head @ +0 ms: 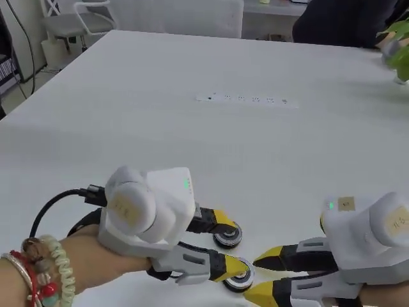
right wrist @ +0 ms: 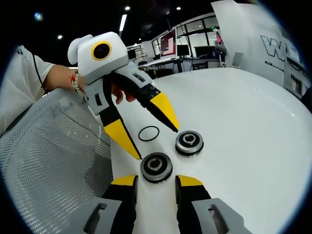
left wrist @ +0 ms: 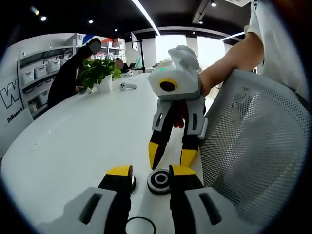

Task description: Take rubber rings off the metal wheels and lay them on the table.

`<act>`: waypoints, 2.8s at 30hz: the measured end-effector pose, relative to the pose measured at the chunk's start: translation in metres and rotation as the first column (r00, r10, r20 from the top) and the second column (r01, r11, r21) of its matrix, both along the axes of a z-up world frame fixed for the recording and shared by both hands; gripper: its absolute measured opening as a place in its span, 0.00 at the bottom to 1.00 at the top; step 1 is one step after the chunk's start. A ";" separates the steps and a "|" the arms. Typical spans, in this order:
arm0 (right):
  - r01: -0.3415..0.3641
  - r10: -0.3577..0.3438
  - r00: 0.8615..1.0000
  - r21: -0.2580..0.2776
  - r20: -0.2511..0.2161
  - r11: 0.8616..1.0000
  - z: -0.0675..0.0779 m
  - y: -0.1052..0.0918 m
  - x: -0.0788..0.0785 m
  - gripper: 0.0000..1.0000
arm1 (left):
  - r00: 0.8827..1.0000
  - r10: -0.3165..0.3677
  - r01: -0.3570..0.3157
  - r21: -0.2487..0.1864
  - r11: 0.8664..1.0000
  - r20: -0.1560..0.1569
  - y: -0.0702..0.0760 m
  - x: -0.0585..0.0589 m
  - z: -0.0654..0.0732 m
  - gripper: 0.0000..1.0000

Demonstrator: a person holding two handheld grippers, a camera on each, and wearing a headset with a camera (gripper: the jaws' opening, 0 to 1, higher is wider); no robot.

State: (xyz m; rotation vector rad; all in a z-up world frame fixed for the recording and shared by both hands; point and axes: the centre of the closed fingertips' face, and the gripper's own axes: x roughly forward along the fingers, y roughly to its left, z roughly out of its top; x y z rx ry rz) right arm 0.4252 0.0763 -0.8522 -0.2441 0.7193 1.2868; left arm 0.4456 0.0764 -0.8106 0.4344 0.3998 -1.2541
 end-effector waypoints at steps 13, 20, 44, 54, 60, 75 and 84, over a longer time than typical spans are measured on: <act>-0.021 0.022 0.999 -0.013 0.049 1.000 -0.002 0.002 0.002 0.20 | 1.000 -0.014 0.015 0.078 0.997 -0.018 0.002 -0.006 -0.024 0.18; -0.038 0.040 0.996 -0.028 0.076 0.999 -0.003 0.000 0.002 0.18 | 0.999 -0.021 0.024 0.059 0.998 -0.045 -0.001 -0.012 -0.028 0.08; -0.062 0.076 0.991 -0.125 0.113 0.990 -0.005 -0.005 0.004 0.02 | 0.998 0.010 -0.010 -0.002 1.000 -0.057 0.000 -0.010 -0.027 0.08; -0.061 0.076 0.991 -0.133 0.109 0.989 -0.006 -0.005 0.005 0.01 | 0.998 0.016 -0.016 -0.004 1.000 -0.060 0.000 -0.009 -0.026 0.08; 0.061 -0.065 0.997 -0.087 -0.034 0.994 -0.006 -0.006 0.007 0.00 | 0.998 0.016 -0.017 -0.008 1.000 -0.063 0.000 -0.009 -0.026 0.08; 0.175 -0.179 0.970 -0.039 -0.162 0.984 -0.008 -0.009 0.009 0.00 | 0.998 0.014 -0.015 -0.015 1.000 -0.063 0.000 -0.008 -0.026 0.08; 0.279 -0.269 0.915 -0.010 -0.300 0.960 -0.007 -0.013 0.012 0.00 | 0.998 0.017 -0.018 -0.019 1.000 -0.067 0.000 -0.007 -0.026 0.08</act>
